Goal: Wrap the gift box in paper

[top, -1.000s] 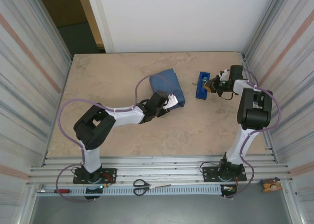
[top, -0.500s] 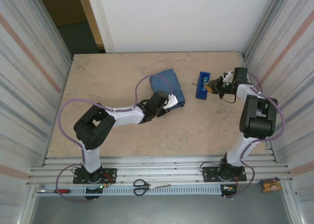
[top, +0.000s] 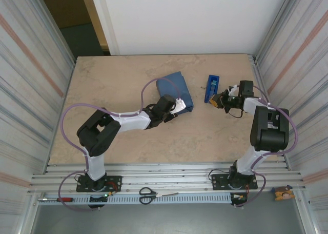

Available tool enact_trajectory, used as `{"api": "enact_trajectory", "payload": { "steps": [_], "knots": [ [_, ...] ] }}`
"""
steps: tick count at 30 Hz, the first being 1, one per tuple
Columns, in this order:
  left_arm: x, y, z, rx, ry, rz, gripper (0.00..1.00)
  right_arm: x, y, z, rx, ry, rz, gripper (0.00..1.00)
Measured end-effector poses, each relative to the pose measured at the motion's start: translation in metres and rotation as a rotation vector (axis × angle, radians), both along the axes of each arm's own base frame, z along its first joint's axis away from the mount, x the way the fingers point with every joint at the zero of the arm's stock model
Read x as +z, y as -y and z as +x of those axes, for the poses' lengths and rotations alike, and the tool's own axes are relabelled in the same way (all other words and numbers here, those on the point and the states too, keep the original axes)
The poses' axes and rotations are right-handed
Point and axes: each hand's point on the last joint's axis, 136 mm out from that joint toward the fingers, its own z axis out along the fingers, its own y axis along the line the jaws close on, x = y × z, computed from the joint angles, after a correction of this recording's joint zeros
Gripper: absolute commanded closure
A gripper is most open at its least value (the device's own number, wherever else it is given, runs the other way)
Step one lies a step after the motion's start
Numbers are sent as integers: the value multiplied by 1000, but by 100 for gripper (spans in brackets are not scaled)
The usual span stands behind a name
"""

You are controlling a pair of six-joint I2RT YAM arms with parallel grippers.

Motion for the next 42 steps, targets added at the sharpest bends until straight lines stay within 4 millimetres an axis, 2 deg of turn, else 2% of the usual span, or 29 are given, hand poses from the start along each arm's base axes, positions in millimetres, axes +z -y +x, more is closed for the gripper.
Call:
{"api": "enact_trajectory", "payload": {
  "steps": [17, 27, 34, 38, 42],
  "knots": [
    [0, 0, 0, 0, -1, 1, 39, -16, 5, -3, -7, -16, -92, 100],
    [0, 0, 0, 1, -1, 1, 39, 5, 4, -3, -3, 37, -93, 100],
    [0, 0, 0, 0, -1, 1, 39, 6, 4, -4, -4, 37, -94, 100],
    [0, 0, 0, 0, -1, 1, 39, 1, 5, -7, -7, 22, -102, 100],
    [0, 0, 0, 0, -1, 2, 39, -16, 6, -10, -7, -18, -111, 100]
  ]
}}
